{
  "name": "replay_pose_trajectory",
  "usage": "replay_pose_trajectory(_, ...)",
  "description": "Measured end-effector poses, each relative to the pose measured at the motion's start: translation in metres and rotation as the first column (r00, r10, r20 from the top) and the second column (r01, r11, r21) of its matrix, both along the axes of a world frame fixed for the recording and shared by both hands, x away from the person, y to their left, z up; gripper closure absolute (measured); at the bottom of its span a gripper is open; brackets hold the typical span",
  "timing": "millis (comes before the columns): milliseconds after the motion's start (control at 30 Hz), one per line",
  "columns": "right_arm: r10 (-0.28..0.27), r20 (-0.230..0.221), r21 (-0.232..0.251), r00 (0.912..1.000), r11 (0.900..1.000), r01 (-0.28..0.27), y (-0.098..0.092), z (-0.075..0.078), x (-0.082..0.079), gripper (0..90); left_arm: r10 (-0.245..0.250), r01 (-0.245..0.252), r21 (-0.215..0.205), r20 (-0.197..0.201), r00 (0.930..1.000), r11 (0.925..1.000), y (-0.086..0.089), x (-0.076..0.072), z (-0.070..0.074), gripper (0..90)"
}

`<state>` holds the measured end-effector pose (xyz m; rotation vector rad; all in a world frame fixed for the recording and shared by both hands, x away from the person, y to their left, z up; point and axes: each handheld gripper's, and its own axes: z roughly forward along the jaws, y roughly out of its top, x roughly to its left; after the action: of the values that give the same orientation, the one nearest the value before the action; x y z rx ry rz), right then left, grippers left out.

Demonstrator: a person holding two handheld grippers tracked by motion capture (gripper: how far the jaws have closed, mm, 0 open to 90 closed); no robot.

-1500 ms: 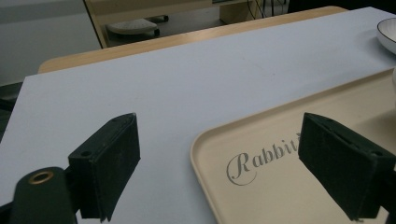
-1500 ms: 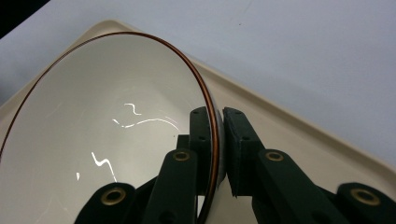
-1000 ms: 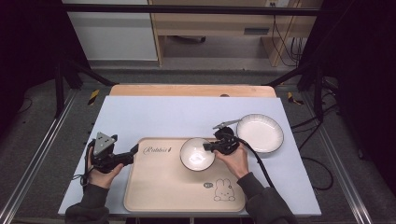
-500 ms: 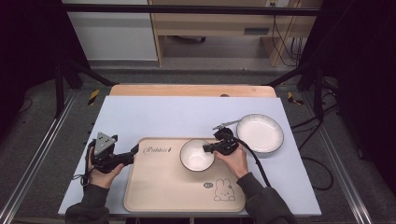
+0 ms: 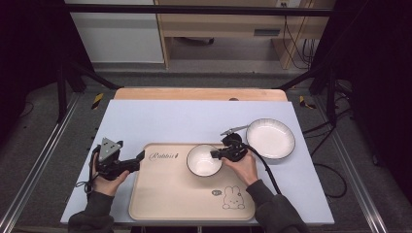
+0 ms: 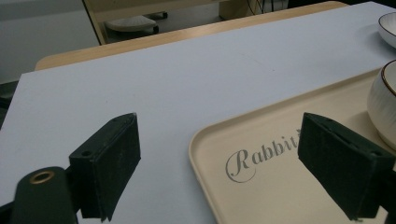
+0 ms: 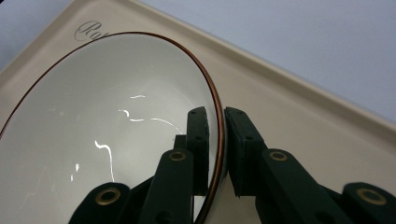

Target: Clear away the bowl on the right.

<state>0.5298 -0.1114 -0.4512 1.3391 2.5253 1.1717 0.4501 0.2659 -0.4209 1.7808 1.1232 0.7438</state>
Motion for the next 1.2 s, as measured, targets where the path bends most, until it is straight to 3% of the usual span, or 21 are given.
replay_pose_trajectory(400, -0.025, 0.071, -0.002, 0.9971, 1.000, 0.025, -0.004, 0.009, -0.003, 68.2, 0.000, 0.000, 0.001, -0.001, 1.0000, 1.0000, 0.000, 0.000, 0.000, 12.8)
replay_pose_trajectory(500, -0.035, 0.129, -0.013, 0.9910, 0.999, 0.037, -0.007, 0.014, -0.005, 57.8, 0.000, 0.000, 0.000, 0.000, 1.0000, 1.0000, 0.000, 0.000, 0.000, 12.7)
replay_pose_trajectory(733, -0.051, 0.185, 0.009, 0.9814, 0.999, 0.050, -0.011, 0.023, -0.009, 46.3, 0.000, 0.000, 0.003, 0.002, 1.0000, 1.0000, 0.001, 0.000, 0.000, 12.6)
replay_pose_trajectory(867, -0.056, 0.252, 0.008, 0.9661, 0.998, 0.056, -0.015, 0.029, -0.012, 36.0, -0.001, 0.001, 0.003, -0.001, 1.0000, 1.0000, 0.001, 0.000, 0.000, 12.4)
replay_pose_trajectory(1033, -0.073, 0.297, 0.034, 0.9521, 0.997, 0.065, -0.019, 0.035, -0.015, 24.6, -0.002, 0.002, 0.002, 0.000, 1.0000, 1.0000, 0.001, 0.000, 0.000, 12.1)
replay_pose_trajectory(1067, -0.077, 0.318, 0.042, 0.9448, 0.997, 0.067, -0.021, 0.038, -0.016, 20.5, -0.002, 0.002, 0.001, 0.000, 1.0000, 1.0000, 0.001, 0.000, 0.000, 12.0)
replay_pose_trajectory(1133, -0.082, 0.329, 0.047, 0.9407, 0.996, 0.070, -0.022, 0.039, -0.018, 19.1, -0.003, 0.003, 0.001, -0.001, 1.0000, 1.0000, 0.001, 0.000, 0.000, 11.9)
replay_pose_trajectory(1167, -0.084, 0.361, 0.051, 0.9288, 0.996, 0.071, -0.024, 0.042, -0.020, 17.0, -0.004, 0.004, 0.001, -0.001, 1.0000, 1.0000, 0.001, 0.000, 0.000, 11.8)
replay_pose_trajectory(1200, -0.084, 0.361, 0.051, 0.9288, 0.996, 0.071, -0.024, 0.042, -0.020, 17.0, -0.004, 0.004, 0.001, -0.001, 1.0000, 1.0000, 0.001, 0.000, 0.000, 11.7)
